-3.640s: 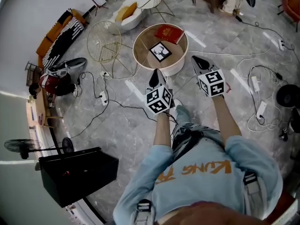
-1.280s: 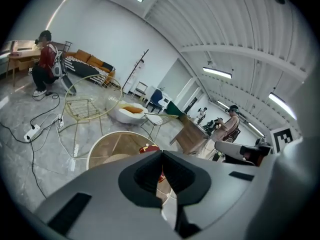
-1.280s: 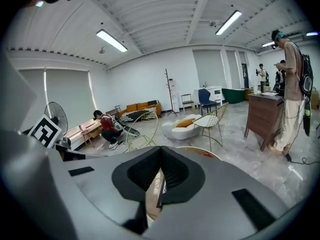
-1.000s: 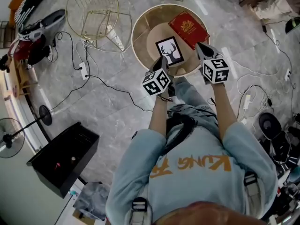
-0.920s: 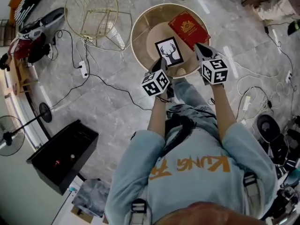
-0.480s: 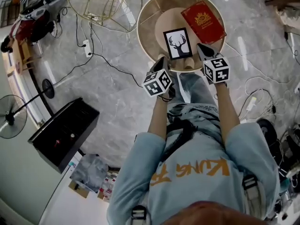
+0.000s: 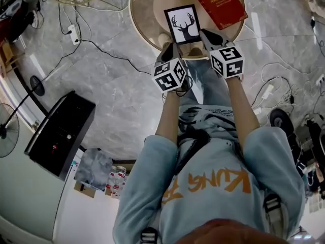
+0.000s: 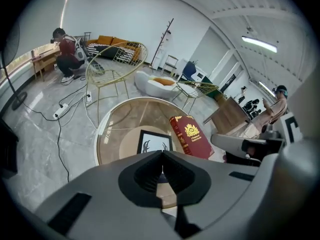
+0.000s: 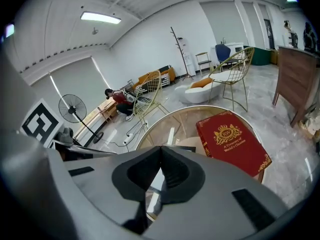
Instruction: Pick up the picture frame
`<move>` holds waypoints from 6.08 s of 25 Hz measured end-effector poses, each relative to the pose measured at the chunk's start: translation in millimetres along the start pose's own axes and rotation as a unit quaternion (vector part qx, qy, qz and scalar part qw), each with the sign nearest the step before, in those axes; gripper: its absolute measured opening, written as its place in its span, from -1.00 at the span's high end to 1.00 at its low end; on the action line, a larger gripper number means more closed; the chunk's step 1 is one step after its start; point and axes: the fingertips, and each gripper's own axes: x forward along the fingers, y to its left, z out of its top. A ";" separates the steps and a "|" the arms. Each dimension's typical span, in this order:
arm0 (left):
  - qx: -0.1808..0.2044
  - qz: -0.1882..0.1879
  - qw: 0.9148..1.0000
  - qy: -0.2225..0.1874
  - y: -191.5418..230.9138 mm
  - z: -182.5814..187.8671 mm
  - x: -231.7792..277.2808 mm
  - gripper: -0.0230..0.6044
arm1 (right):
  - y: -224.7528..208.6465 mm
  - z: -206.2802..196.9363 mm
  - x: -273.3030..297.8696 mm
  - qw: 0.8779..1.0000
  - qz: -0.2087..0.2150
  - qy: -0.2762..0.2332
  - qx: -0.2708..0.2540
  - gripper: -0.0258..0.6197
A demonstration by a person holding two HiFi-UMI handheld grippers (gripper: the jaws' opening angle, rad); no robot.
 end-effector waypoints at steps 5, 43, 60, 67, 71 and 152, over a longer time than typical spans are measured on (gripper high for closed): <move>-0.014 -0.001 1.000 0.005 15.7 -11.3 28.1 0.86 | -6.8 -15.6 27.3 1.000 0.011 0.016 -0.015 0.92; 0.103 0.065 0.989 0.081 85.3 -43.6 167.5 0.42 | -77.7 -111.9 139.3 0.995 0.017 0.094 0.035 0.42; 0.085 0.021 0.991 0.104 81.5 -52.3 186.2 0.52 | -98.2 -123.1 161.1 0.991 -0.039 0.126 0.026 0.59; 0.061 -0.001 0.991 0.122 80.5 -53.3 186.0 0.53 | -102.1 -127.1 160.5 0.990 -0.030 0.122 0.067 0.65; 0.040 0.005 0.993 0.111 83.0 -51.0 181.7 0.60 | -99.3 -126.1 160.1 0.989 -0.028 0.130 0.060 0.67; 0.253 -0.049 0.873 -0.413 -217.2 326.3 -312.6 0.66 | 81.6 362.5 -287.4 0.908 -0.026 -0.401 -0.121 0.70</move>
